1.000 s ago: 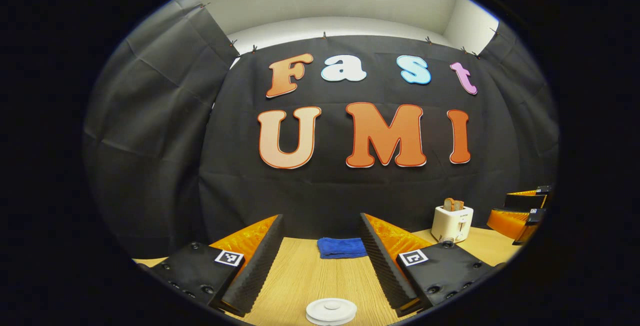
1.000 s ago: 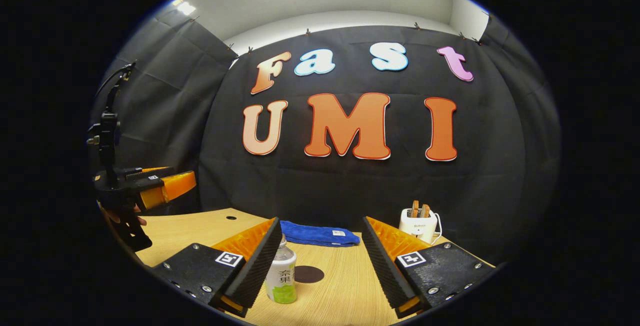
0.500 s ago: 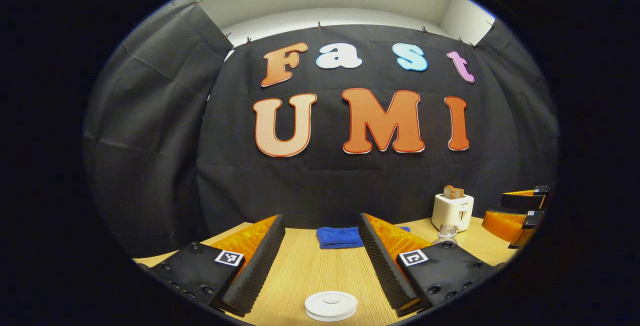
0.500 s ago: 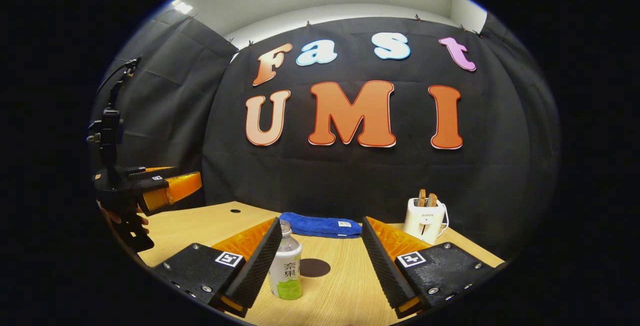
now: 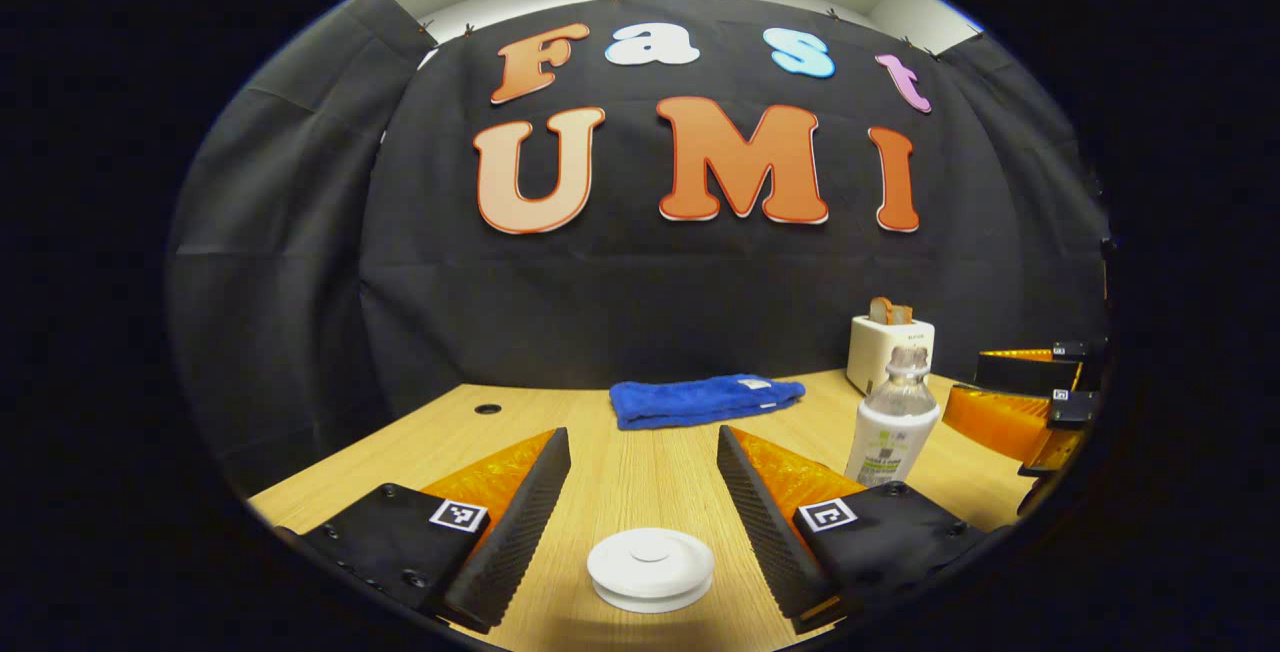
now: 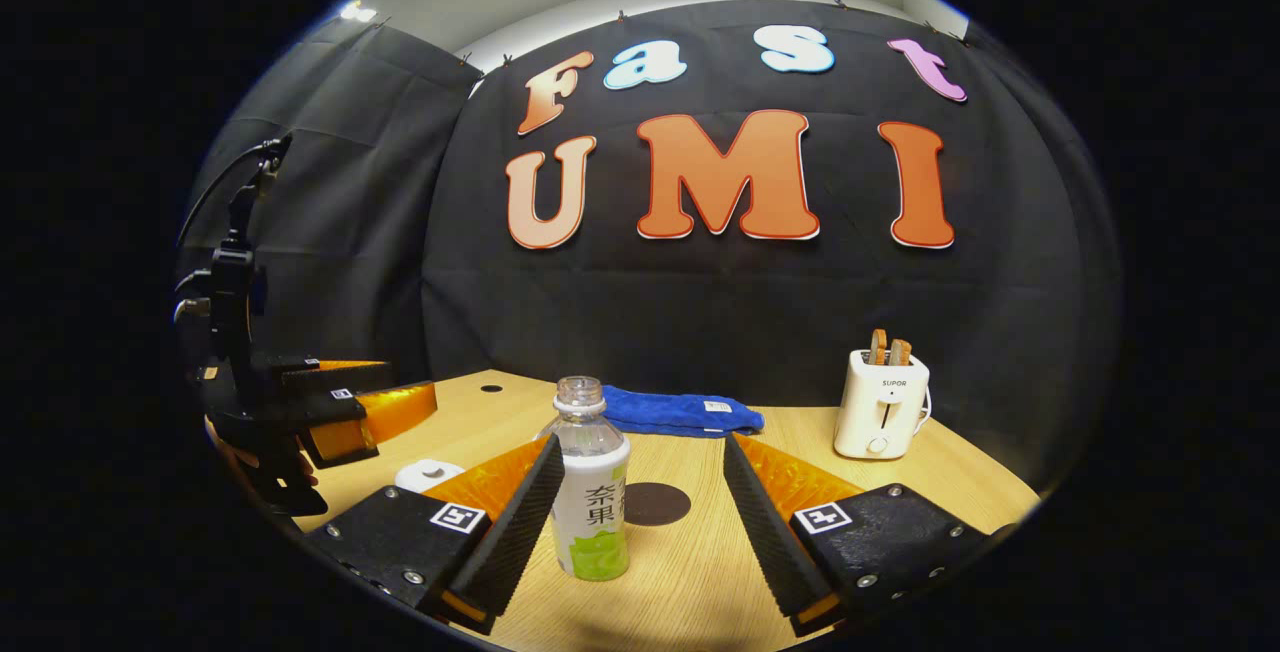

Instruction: Open the teacup lid with one hand, grasp the water bottle and pour water into the teacup with the other hand; after pouring, place the water bottle on the coaster and then close the teacup lid.

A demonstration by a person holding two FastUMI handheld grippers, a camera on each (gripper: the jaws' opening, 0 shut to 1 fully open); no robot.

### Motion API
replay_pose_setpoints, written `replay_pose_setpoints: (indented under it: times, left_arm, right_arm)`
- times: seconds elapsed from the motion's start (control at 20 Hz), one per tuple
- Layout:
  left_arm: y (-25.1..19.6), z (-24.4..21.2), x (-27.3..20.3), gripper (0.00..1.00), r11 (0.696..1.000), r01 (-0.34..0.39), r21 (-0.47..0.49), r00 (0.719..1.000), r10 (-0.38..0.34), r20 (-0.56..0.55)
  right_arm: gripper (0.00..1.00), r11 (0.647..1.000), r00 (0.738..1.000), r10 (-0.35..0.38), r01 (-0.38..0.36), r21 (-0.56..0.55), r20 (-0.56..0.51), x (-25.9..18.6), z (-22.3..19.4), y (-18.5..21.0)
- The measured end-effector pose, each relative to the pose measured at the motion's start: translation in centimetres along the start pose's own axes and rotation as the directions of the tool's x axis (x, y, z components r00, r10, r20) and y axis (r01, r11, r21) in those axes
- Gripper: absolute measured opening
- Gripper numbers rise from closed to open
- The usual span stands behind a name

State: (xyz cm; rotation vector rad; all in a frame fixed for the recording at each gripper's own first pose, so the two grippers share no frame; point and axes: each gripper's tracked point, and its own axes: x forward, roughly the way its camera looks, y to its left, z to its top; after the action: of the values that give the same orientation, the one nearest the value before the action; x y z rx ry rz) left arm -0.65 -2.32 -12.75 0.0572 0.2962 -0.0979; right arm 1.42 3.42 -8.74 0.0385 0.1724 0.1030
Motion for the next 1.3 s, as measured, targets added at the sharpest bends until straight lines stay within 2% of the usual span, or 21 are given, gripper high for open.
replay_pose_setpoints:
  times: [0.35, 0.4, 0.5, 0.55, 0.6, 0.7, 0.75, 0.85, 1.05, 1.15, 1.2, 1.3]
  left_arm:
    - [-0.6, -5.8, 1.2, 0.96, 0.999, 0.021, 0.046, 0.991, -0.014, -0.136]
    - [-0.5, -6.2, 1.4, 0.93, 0.998, 0.020, 0.052, 0.989, -0.012, -0.146]
    - [-0.7, -7.2, 1.6, 0.80, 0.998, 0.028, 0.060, 0.984, -0.017, -0.176]
    - [-0.6, -7.7, 1.6, 0.81, 0.997, 0.024, 0.071, 0.981, -0.010, -0.195]
    - [-0.3, -7.9, 1.7, 0.76, 0.997, 0.015, 0.079, 0.979, 0.002, -0.205]
    - [-0.2, -8.2, 1.8, 0.60, 0.997, 0.014, 0.077, 0.977, 0.002, -0.215]
    - [-0.5, -7.8, 2.0, 0.64, 0.997, 0.023, 0.068, 0.979, -0.008, -0.205]
    - [-0.5, -8.3, 2.0, 0.49, 0.997, 0.016, 0.071, 0.976, 0.000, -0.218]
    - [-0.1, -7.8, 1.7, 0.30, 0.998, -0.014, 0.064, 0.977, 0.027, -0.212]
    - [0.2, -7.7, 1.8, 0.29, 0.998, -0.021, 0.059, 0.980, 0.032, -0.198]
    - [0.3, -7.1, 1.8, 0.34, 0.998, -0.028, 0.059, 0.983, 0.038, -0.178]
    - [0.8, -5.9, 1.7, 0.30, 0.997, -0.048, 0.056, 0.990, 0.055, -0.131]
  right_arm:
    - [0.97, 0.999, 0.998, 0.035, -0.036, -0.019, -0.047, 0.6, -2.1, 1.2]
    - [0.96, 0.999, 0.998, 0.040, -0.042, -0.022, -0.049, 0.6, -2.2, 1.4]
    - [0.96, 0.998, 0.997, 0.055, -0.056, -0.021, -0.059, 0.7, -2.7, 1.8]
    - [0.96, 0.998, 0.996, 0.059, -0.061, -0.020, -0.064, 0.7, -2.9, 1.9]
    - [0.97, 0.998, 0.996, 0.062, -0.064, -0.022, -0.069, 0.8, -3.1, 2.0]
    - [0.96, 0.998, 0.995, 0.061, -0.064, -0.029, -0.073, 0.8, -3.2, 2.1]
    - [0.96, 0.997, 0.995, 0.062, -0.064, -0.031, -0.075, 0.9, -3.2, 2.1]
    - [0.97, 0.997, 0.995, 0.063, -0.066, -0.032, -0.079, 0.9, -3.5, 2.1]
    - [0.97, 0.997, 0.994, 0.070, -0.073, -0.032, -0.089, 1.0, -3.7, 2.2]
    - [0.96, 0.997, 0.993, 0.073, -0.076, -0.032, -0.095, 1.1, -4.0, 2.3]
    - [0.96, 0.996, 0.992, 0.076, -0.080, -0.031, -0.100, 1.2, -4.0, 2.5]
    - [0.96, 0.996, 0.991, 0.086, -0.090, -0.030, -0.106, 1.3, -4.3, 2.8]
